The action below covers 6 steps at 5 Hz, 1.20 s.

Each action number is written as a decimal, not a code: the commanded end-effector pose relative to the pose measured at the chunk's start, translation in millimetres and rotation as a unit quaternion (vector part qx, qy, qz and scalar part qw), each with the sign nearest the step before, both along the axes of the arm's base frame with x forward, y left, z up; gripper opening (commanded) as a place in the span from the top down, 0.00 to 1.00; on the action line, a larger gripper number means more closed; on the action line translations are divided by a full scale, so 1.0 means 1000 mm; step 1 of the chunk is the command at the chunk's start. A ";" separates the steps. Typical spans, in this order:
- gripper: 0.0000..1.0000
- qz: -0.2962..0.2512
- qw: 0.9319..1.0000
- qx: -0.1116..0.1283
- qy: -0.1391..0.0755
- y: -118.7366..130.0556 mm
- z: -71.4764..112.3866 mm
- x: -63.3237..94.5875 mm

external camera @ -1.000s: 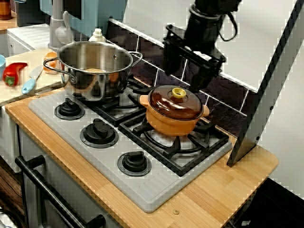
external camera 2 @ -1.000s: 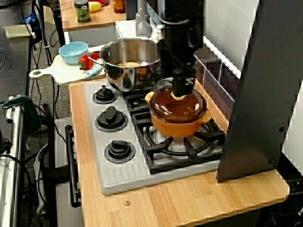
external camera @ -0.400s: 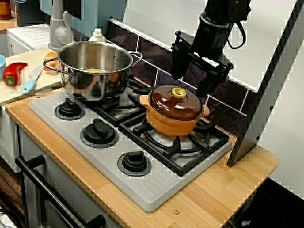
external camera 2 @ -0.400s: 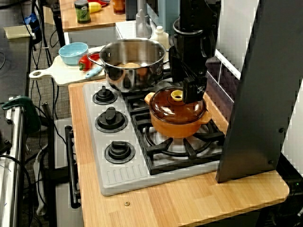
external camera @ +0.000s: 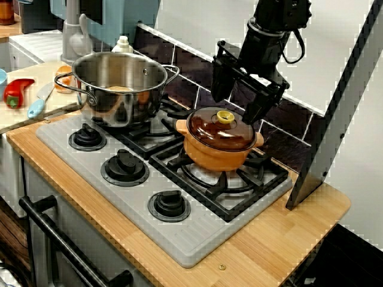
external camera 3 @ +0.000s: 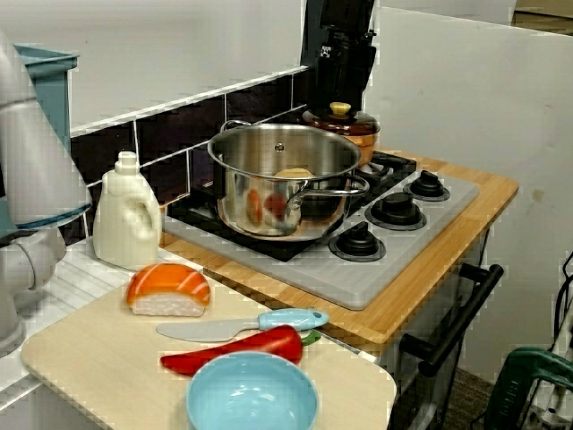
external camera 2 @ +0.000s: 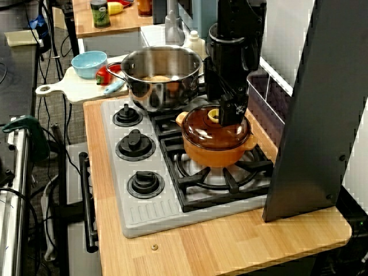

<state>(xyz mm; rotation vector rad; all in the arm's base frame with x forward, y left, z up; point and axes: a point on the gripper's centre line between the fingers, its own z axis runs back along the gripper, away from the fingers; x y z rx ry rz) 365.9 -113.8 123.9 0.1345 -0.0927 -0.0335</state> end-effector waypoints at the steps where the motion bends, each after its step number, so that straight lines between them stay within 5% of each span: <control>1: 0.00 0.001 1.000 -0.013 -0.026 0.005 0.008 0.002; 6: 0.00 -0.001 1.000 -0.001 -0.024 0.006 -0.005 0.001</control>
